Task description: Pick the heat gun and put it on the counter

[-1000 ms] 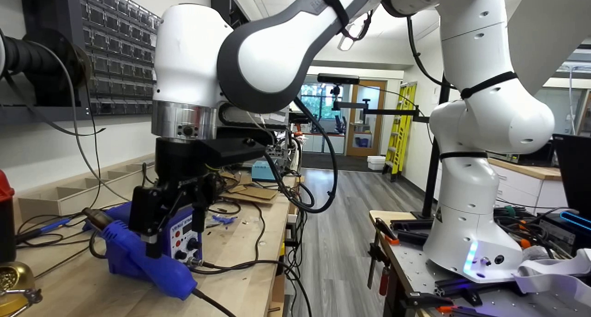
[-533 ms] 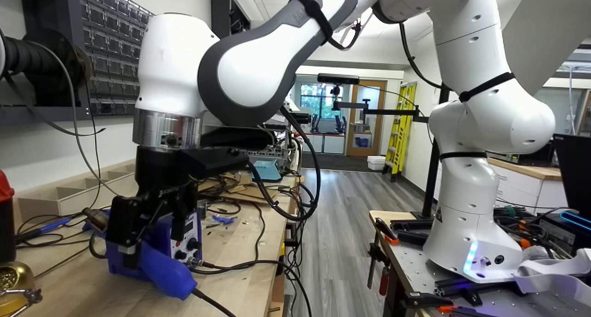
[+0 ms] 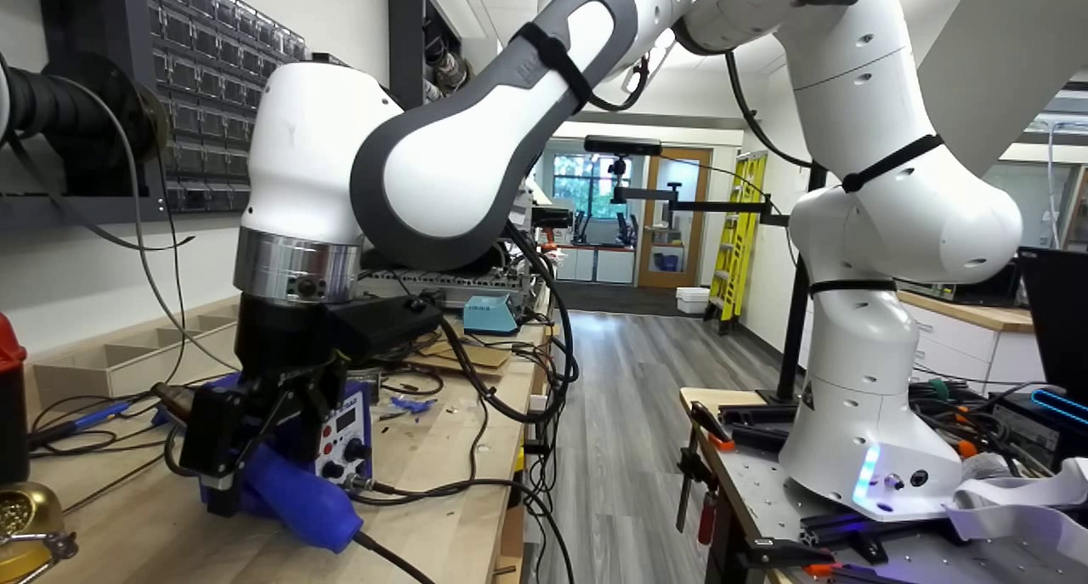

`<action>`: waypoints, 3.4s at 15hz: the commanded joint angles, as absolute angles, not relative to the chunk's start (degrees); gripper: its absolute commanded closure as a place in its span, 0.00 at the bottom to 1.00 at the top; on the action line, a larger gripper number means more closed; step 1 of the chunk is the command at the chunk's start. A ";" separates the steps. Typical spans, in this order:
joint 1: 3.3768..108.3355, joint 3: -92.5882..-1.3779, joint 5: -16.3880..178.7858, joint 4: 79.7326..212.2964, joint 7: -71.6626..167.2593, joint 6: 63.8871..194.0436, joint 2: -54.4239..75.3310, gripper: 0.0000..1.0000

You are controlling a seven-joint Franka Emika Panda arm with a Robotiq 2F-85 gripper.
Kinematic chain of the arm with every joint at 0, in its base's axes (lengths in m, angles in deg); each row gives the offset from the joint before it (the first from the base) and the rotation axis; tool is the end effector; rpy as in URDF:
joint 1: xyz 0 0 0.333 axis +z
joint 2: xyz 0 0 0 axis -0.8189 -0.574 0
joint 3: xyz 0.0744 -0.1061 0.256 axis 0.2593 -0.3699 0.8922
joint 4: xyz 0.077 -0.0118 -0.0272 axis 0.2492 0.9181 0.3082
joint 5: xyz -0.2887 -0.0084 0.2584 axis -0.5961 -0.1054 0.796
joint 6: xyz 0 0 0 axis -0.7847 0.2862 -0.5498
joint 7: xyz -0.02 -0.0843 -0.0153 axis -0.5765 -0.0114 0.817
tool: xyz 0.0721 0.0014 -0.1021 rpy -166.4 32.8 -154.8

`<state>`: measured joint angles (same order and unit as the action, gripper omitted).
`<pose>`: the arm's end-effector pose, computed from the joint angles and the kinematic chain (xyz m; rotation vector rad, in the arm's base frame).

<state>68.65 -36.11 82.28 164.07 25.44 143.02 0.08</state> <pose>0.5917 0.2203 0.2263 -3.0150 0.1560 -0.2590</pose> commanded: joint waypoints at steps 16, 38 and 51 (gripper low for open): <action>83.79 -49.75 69.69 161.26 3.57 143.51 -2.31 0.00; 84.76 -51.32 54.46 160.81 -14.24 142.89 -3.78 0.85; 85.74 -51.27 46.21 161.81 -20.30 141.06 3.56 0.85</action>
